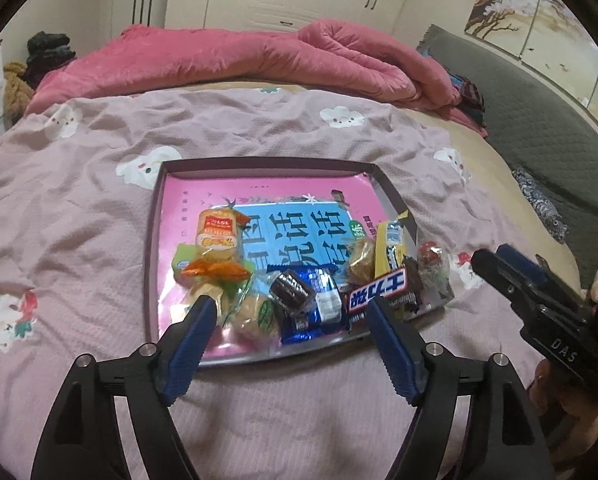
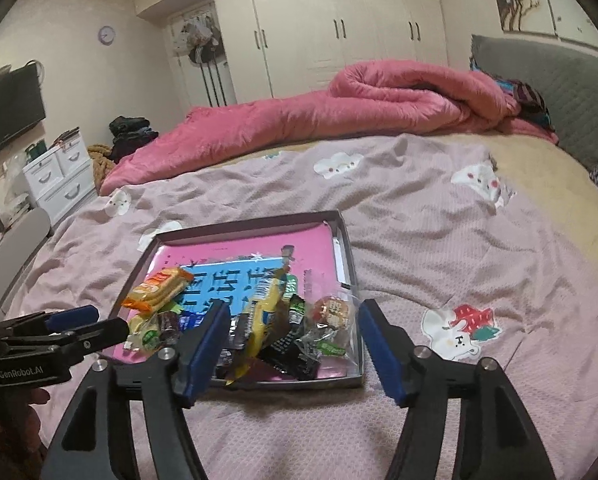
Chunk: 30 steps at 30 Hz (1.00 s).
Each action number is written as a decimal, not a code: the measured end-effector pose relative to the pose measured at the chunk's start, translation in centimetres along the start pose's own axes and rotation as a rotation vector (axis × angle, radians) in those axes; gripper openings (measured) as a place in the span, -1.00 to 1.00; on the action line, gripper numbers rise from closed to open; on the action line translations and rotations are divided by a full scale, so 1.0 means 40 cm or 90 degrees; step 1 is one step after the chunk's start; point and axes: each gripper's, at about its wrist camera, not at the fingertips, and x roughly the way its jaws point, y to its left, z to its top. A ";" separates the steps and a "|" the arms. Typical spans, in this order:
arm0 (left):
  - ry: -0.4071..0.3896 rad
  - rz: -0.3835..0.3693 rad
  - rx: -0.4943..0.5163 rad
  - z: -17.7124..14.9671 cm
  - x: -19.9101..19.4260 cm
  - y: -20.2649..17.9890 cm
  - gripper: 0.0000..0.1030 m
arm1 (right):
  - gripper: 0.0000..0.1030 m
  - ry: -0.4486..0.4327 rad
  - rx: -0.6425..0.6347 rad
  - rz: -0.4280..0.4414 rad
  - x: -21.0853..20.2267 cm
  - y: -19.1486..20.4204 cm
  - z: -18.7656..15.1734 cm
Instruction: Organize snacks
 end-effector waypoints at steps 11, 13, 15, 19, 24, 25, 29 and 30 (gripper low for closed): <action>-0.007 0.013 -0.019 -0.058 -0.058 -0.009 0.59 | 0.70 -0.013 -0.004 0.019 -0.066 0.034 -0.027; -0.006 0.016 -0.021 -0.076 -0.069 -0.011 0.60 | 0.71 -0.006 -0.009 0.022 -0.074 0.039 -0.038; -0.007 0.020 -0.018 -0.093 -0.079 -0.014 0.60 | 0.73 -0.001 -0.016 0.025 -0.083 0.040 -0.051; -0.001 0.026 -0.028 -0.130 -0.092 -0.012 0.60 | 0.80 0.020 -0.008 0.030 -0.099 0.036 -0.089; 0.014 0.037 -0.048 -0.163 -0.095 -0.001 0.60 | 0.81 0.060 -0.011 0.042 -0.105 0.053 -0.138; 0.017 0.039 -0.053 -0.169 -0.096 0.002 0.60 | 0.82 0.066 -0.012 0.043 -0.105 0.056 -0.144; 0.027 0.042 -0.059 -0.186 -0.098 0.007 0.60 | 0.83 0.080 -0.012 0.034 -0.104 0.062 -0.163; 0.027 0.040 -0.058 -0.189 -0.100 0.007 0.60 | 0.83 0.083 -0.010 0.031 -0.104 0.062 -0.165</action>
